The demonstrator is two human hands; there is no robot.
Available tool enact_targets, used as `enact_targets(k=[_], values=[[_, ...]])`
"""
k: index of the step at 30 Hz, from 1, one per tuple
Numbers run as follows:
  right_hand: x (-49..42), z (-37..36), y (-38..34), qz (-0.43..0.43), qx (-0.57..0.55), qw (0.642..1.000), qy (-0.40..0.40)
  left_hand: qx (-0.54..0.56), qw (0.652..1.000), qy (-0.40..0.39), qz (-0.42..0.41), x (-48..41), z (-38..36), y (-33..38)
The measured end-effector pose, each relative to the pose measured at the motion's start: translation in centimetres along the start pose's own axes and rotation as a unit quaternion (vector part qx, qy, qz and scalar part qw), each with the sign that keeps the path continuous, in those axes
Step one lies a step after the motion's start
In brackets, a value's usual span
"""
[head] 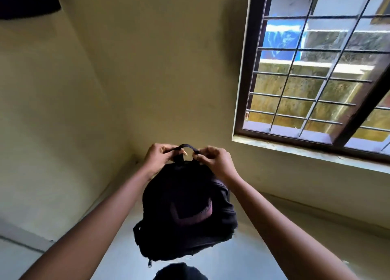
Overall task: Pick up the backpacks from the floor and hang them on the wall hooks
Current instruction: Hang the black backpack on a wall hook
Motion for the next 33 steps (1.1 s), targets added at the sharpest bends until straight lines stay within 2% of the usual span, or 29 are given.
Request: enact_targets(k=[4,9,14,18,22,25,28,33], values=[[-5.8,0.9,-4.3,0.03,-0.041,0.998,0.038,-0.01,0.999,0.002,-0.046,-4.8,3.5,4.9],[-14.0,2.4,-12.1,0.087,-0.027,0.989,0.119,-0.065,0.986,0.02,-0.154,-12.3,8.7,12.0],[-20.3,5.0,-20.2,0.129,0.023,0.971,0.2,-0.033,0.97,0.028,-0.238,-19.0,13.1,18.2],[-24.6,8.6,-25.2,0.14,-0.009,0.95,0.279,-0.014,0.953,0.025,-0.302,-24.4,14.3,23.9],[-27.9,13.3,-28.6,0.146,0.022,0.928,0.342,-0.034,0.926,0.03,-0.374,-28.8,13.6,30.1],[-30.5,16.6,-31.2,0.16,0.041,0.918,0.36,-0.074,0.898,0.076,-0.428,-31.5,13.3,33.9],[-33.5,19.3,-33.8,0.188,0.048,0.907,0.373,-0.098,0.857,0.162,-0.479,-34.3,13.2,36.8],[-37.4,23.9,-38.0,0.23,0.087,0.885,0.396,-0.092,0.812,0.251,-0.519,-38.7,13.3,42.1]])
Point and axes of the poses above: each hand's wrist, its own x-axis away from the middle knuckle, its own z-axis out of the back of the hand, y = z × x, the point moved 2 cm from there along -x, towards the middle knuckle, and after that the axes turned 7 degrees about x, right-handed, at the moved point
